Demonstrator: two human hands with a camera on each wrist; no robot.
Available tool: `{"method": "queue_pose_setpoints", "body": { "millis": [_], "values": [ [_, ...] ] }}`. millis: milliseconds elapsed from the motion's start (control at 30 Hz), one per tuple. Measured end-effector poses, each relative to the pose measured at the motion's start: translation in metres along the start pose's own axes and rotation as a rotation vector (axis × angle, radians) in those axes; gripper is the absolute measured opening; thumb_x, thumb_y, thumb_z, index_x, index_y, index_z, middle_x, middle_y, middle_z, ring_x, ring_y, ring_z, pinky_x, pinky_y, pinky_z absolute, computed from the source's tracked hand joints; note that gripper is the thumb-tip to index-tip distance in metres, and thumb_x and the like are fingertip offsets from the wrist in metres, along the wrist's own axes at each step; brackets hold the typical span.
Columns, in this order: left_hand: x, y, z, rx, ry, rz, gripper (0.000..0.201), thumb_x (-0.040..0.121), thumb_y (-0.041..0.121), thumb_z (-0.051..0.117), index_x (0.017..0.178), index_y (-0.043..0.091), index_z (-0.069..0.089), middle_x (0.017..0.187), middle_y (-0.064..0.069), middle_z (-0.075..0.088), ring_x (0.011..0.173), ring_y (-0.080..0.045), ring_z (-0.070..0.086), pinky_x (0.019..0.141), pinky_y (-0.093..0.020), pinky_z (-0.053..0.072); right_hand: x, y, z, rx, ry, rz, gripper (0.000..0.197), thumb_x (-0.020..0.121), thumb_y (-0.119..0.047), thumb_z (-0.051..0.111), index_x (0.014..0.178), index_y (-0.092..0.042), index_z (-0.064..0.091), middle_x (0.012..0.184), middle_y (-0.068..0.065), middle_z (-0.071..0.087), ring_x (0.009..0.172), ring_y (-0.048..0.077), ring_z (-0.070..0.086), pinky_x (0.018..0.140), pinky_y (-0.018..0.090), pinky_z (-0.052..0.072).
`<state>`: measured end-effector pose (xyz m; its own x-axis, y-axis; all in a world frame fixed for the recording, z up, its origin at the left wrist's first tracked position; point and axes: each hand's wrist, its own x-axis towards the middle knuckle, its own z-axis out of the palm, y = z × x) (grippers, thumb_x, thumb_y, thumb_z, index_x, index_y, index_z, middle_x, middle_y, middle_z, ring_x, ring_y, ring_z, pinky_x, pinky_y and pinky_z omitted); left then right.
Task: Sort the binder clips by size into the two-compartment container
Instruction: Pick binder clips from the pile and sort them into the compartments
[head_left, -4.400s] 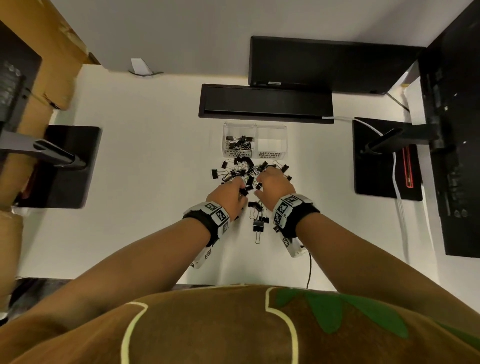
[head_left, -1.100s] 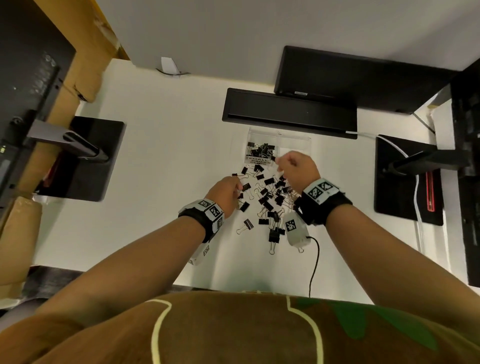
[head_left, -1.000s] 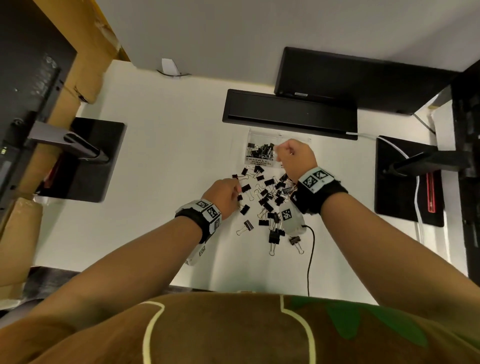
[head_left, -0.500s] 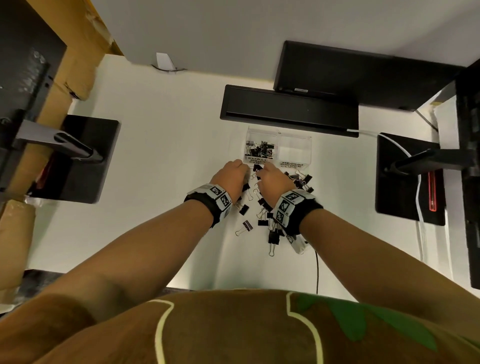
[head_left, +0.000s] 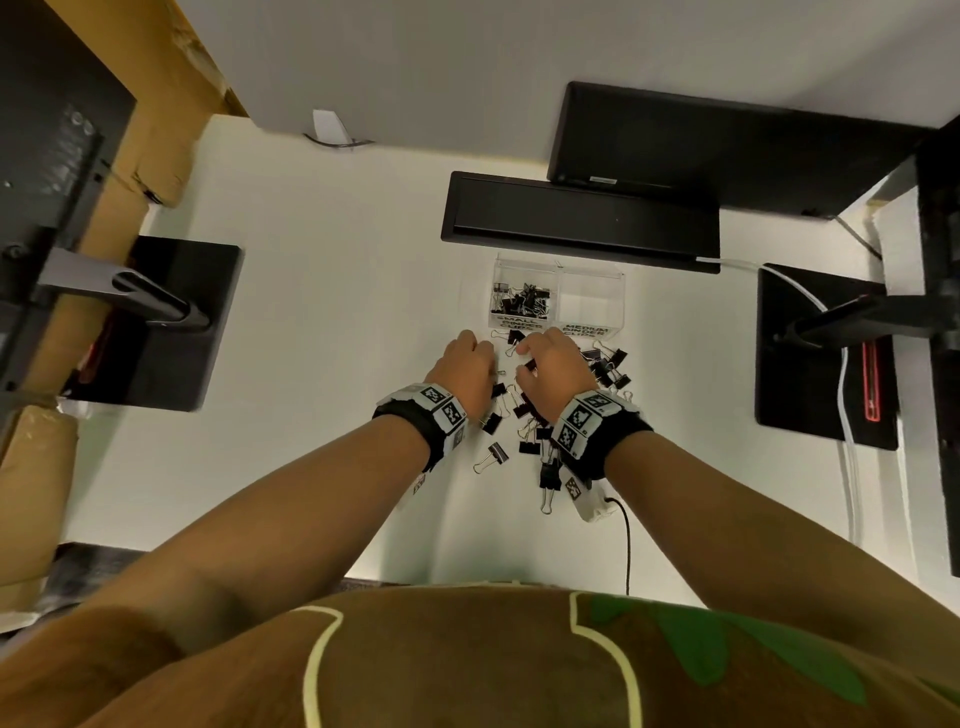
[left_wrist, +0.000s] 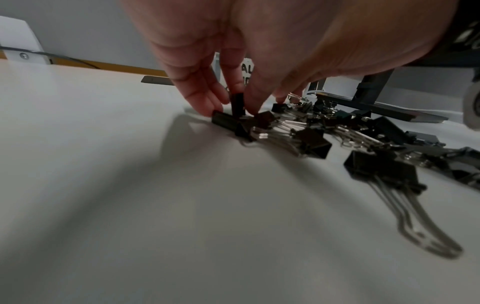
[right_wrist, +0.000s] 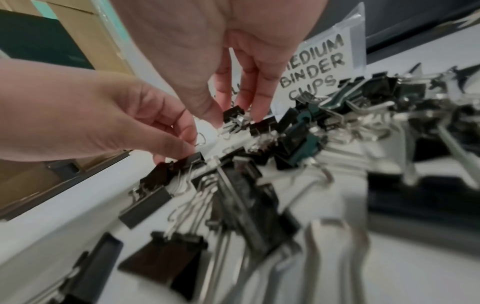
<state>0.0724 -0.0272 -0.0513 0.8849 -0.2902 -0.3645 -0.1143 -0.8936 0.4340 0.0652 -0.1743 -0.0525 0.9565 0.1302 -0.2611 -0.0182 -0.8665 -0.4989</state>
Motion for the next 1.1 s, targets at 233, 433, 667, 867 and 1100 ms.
{"method": "queue_pose_setpoints", "body": {
  "millis": [233,433,667,867,1100],
  "values": [
    [0.001,0.007,-0.005,-0.070,-0.055,-0.028,0.045,0.080,-0.004,0.051,0.122,0.010,0.046,0.123,-0.010,0.051,0.111,-0.026,0.049,0.088,-0.035,0.044,0.004,-0.005,0.000,-0.134,-0.126,0.034,0.054,0.090,-0.004,0.044,0.142,-0.012,0.034,0.132,0.017,0.037,0.114,0.029,0.046,0.086,0.034,0.046],
    [0.008,0.010,-0.008,0.087,-0.157,0.040,0.077,0.082,-0.002,0.055,0.148,0.020,0.020,0.132,-0.015,0.042,0.123,-0.031,0.042,0.097,-0.040,0.043,-0.010,0.008,0.000,-0.048,-0.108,0.056,0.042,0.091,-0.006,0.047,0.133,-0.006,0.049,0.127,0.017,0.042,0.105,0.029,0.053,0.091,0.032,0.046],
    [0.005,0.009,-0.003,0.123,-0.105,0.049,0.032,0.089,0.002,0.044,0.120,0.006,0.045,0.121,-0.015,0.050,0.111,-0.030,0.047,0.084,-0.039,0.043,-0.012,0.017,-0.014,0.178,0.048,0.091,0.027,0.092,-0.007,0.047,0.116,-0.004,0.061,0.119,0.013,0.054,0.102,0.024,0.057,0.083,0.021,0.040],
    [0.003,0.004,-0.004,0.039,-0.050,0.015,0.030,0.093,0.006,0.040,0.123,0.006,0.044,0.126,-0.014,0.051,0.113,-0.029,0.049,0.089,-0.039,0.045,-0.002,0.012,-0.017,0.176,-0.049,0.168,0.030,0.095,-0.010,0.038,0.117,-0.004,0.057,0.113,0.017,0.063,0.107,0.029,0.058,0.089,0.032,0.048],
    [0.011,0.006,0.001,0.044,-0.124,0.017,0.037,0.092,0.008,0.048,0.129,0.008,0.045,0.129,-0.013,0.048,0.120,-0.029,0.047,0.094,-0.039,0.044,0.005,0.015,-0.005,-0.069,-0.142,0.105,0.029,0.098,-0.020,0.043,0.123,-0.008,0.053,0.121,0.012,0.056,0.119,0.027,0.040,0.097,0.031,0.034]
  ]
}}
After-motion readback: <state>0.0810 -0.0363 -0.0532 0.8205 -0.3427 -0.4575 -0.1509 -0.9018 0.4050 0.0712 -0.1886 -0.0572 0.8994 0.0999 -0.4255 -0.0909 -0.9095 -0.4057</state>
